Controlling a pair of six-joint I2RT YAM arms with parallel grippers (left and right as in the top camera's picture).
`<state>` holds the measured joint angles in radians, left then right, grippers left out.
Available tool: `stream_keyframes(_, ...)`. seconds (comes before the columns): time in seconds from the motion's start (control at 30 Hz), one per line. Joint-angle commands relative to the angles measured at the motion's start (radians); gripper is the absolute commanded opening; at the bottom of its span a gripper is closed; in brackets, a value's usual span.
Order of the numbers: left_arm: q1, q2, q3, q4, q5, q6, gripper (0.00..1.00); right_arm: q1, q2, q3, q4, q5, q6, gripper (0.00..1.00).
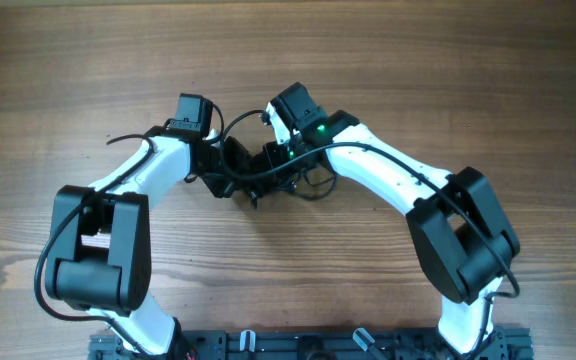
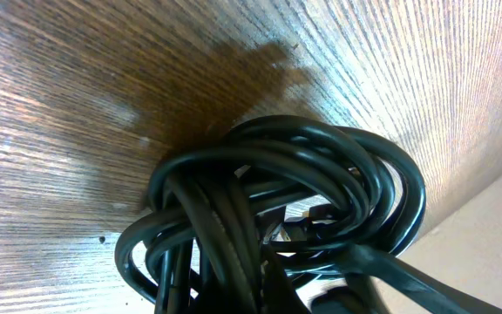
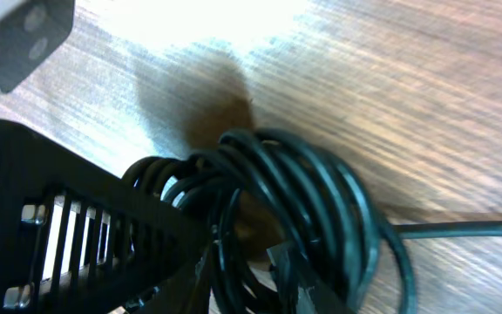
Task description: Untangle cables
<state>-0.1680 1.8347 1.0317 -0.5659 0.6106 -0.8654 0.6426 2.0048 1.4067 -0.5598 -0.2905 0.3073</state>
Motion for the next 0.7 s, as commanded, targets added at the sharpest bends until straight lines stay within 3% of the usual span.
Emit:
stream_keyframes(0.0,-0.003,0.049,-0.020,-0.026,-0.040,0.021,0.04,-0.007,-0.024,0.010,0.004,0.082,-0.046,0.28)
stream_keyframes(0.5,-0.003,0.049,-0.020,-0.029,-0.026,0.034,0.04,-0.005,0.096,0.008,0.021,0.080,-0.071,0.36)
stream_keyframes(0.57,0.005,0.048,-0.020,-0.010,0.037,0.104,0.04,-0.005,0.107,0.008,0.020,0.045,-0.071,0.36)
stream_keyframes(0.67,0.040,0.044,-0.020,0.078,0.201,0.237,0.04,-0.005,0.115,0.008,0.013,0.020,-0.046,0.26)
